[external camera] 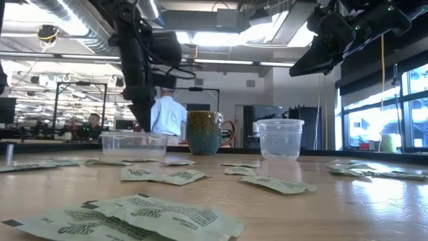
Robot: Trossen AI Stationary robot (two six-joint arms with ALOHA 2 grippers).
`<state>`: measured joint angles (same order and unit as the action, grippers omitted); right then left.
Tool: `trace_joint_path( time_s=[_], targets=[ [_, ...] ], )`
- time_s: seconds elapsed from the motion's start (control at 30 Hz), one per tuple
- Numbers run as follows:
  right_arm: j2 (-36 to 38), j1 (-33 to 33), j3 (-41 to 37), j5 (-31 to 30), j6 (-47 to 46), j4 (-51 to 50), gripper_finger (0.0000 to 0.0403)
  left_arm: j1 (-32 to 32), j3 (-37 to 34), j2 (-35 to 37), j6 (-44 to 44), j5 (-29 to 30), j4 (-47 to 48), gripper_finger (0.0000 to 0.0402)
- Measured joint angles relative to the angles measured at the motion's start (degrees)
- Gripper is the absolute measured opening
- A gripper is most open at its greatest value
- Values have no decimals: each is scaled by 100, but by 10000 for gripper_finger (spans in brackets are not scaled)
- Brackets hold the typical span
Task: Pick and place Stevia / Truvia into bins
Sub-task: Put the light green stevia packet into the left transparent container
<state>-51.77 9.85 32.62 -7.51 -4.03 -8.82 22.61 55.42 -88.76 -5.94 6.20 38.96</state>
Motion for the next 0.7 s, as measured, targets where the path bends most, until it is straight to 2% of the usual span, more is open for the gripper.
trace_joint_path(
  time_s=[0.17, 0.4, 0.7],
  targets=[
    [0, -1, 0, 1, 0, 0, 87, -85, 0, 458, 196, -192, 12, 66],
    [0, 0, 0, 0, 0, -2, 87, -542, 0, 989, 195, -569, 79, 59],
    [0, 0, 0, 0, 0, -4, 87, -1472, 2, 960, 177, -744, 246, 60]
  ],
)
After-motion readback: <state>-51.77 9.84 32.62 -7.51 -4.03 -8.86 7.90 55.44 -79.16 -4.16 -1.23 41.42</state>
